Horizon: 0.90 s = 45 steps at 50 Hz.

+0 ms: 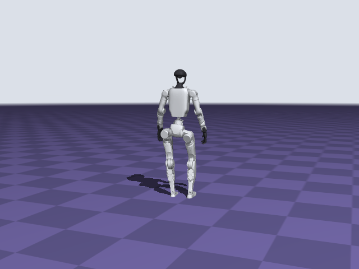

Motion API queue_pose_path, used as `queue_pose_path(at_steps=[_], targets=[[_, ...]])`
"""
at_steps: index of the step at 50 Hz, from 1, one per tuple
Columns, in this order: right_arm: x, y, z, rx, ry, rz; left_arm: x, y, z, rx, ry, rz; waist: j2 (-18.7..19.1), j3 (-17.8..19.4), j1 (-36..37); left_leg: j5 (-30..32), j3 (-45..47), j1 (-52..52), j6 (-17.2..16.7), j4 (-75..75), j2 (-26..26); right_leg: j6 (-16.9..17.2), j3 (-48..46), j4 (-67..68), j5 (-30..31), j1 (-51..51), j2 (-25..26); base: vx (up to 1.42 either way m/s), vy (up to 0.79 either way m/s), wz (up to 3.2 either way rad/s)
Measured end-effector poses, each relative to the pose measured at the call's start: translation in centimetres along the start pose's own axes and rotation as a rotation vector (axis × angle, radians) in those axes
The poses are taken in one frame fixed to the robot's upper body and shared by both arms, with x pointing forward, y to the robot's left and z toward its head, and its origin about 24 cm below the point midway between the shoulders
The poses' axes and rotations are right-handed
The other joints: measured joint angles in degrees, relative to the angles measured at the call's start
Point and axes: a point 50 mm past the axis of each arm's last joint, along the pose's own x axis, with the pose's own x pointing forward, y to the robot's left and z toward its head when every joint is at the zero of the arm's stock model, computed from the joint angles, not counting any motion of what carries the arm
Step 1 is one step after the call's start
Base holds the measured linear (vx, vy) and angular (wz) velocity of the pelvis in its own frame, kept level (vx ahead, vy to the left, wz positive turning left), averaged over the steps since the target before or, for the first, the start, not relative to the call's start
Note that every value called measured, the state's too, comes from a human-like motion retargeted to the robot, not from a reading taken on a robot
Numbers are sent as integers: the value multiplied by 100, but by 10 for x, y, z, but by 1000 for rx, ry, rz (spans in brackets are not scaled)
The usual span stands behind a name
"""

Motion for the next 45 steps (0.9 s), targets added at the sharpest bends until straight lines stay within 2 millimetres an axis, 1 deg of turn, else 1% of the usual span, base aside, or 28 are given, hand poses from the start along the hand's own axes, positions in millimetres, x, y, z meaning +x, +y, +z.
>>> queue_pose_path(at_steps=[4,8,12,18,26,30,33,35,38,40,42,45], targets=[[-1,4,-8,9,35,15,1,-3,6,12,-27,-11,-63,-85,65,-126,-66,168,-2,-22,13,22,-19,-315,96,193,38,19,-7,-23],[-1,6,-12,15,51,17,1,-9,6,18,-35,-31,-64,-91,158,-252,-91,363,-20,-15,96,31,-74,-616,90,509,115,16,-7,-32],[0,6,-11,20,53,12,0,-17,1,21,-25,-57,-29,-46,212,-364,-78,535,-22,24,195,73,-88,-903,139,803,220,13,-5,-35],[0,8,-9,12,47,12,-3,-26,-12,27,12,-88,42,56,246,-502,-11,724,-13,129,314,150,-51,-1241,239,1142,351,8,-2,-36],[1,4,0,-22,23,-3,-5,-38,-23,17,42,-117,104,213,255,-600,110,867,8,305,352,248,93,-1412,328,1357,414,3,1,-38],[2,-2,9,-50,-2,-18,-6,-45,-23,7,40,-136,110,305,237,-610,197,910,24,364,307,314,215,-1310,321,1326,393,-4,5,-43],[3,-8,19,-77,-33,-32,-5,-50,-20,2,27,-147,93,390,191,-591,277,920,51,380,225,379,345,-1077,269,1187,347,-9,8,-45],[3,-12,27,-97,-58,-40,-4,-49,-17,3,18,-145,73,457,138,-558,332,918,75,371,143,433,449,-820,217,1028,300,-13,10,-44],[3,-11,36,-127,-95,-32,-3,-40,-16,8,15,-121,8,577,11,-440,433,893,122,339,-20,574,615,-245,181,668,207,-17,11,-49],[3,-9,42,-149,-121,-23,-3,-33,-17,11,18,-99,-63,643,-47,-336,587,868,151,300,-116,599,408,283,214,374,13,-20,10,-78],[3,-9,50,-174,-154,-24,-4,-25,-20,9,27,-70,-143,678,-92,-218,731,826,185,254,-211,546,143,961,221,118,-309,-21,9,-81],[2,-11,61,-202,-196,-31,-5,-13,-26,-6,44,-22,-300,688,-182,-20,816,745,286,193,-411,621,159,2000,178,-109,-596,-21,10,-56]])
